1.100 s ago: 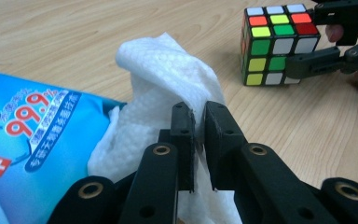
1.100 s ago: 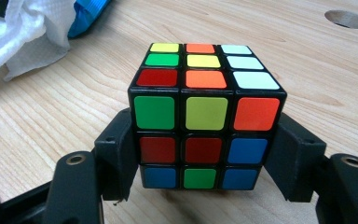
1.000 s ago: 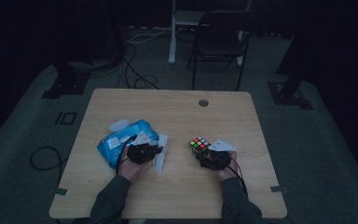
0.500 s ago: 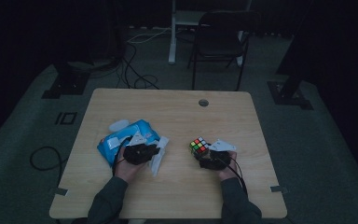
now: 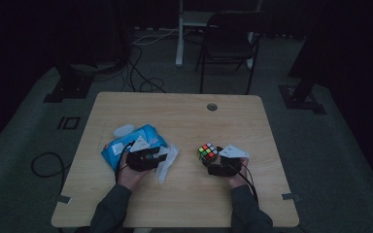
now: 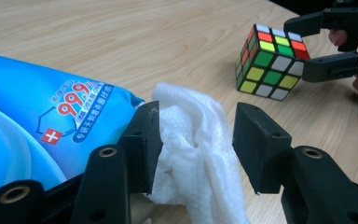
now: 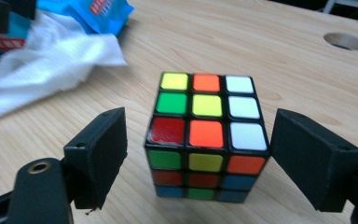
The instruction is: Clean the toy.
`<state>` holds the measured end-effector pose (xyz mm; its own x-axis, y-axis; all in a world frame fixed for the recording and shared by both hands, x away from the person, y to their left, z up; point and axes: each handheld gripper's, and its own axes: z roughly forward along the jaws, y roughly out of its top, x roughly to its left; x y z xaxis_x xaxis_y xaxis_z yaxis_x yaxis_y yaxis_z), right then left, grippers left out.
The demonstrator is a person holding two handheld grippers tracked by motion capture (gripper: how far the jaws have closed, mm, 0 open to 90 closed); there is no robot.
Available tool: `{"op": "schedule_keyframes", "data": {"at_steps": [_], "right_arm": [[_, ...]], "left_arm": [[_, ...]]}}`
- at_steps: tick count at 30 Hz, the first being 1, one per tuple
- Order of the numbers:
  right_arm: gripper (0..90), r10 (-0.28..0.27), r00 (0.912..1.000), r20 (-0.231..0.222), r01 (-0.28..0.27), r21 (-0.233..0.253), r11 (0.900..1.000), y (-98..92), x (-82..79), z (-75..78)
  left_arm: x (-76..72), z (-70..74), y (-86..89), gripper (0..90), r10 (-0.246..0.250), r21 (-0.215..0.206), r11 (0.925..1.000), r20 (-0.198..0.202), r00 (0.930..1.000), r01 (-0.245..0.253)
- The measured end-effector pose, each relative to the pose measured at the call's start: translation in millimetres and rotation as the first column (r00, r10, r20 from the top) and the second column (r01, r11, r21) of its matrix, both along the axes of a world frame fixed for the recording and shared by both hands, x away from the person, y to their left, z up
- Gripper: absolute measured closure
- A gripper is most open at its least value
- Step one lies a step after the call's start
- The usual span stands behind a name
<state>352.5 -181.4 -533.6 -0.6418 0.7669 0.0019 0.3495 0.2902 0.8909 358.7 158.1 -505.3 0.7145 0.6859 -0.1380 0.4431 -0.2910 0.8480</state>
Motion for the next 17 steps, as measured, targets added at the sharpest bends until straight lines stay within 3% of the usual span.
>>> {"op": "schedule_keyframes", "data": {"at_steps": [11, 17], "right_arm": [[18.9, -0.019, 0.9991, 0.038, 0.017, 0.041, 0.999, -6.1, -3.3, 8.2], [18.8, -0.022, 0.9991, 0.036, 0.020, 0.042, 0.999, -6.2, -2.9, 8.1]], "left_arm": [[0.4, 2.6, 1.2, 51.2, 0.002, -0.017, 0.9998, 0.005, 1.0000, -0.002], [0.7, 2.3, 1.3, 51.2, 0.000, -0.015, 0.9999, 0.004, 1.0000, 0.000]]}}
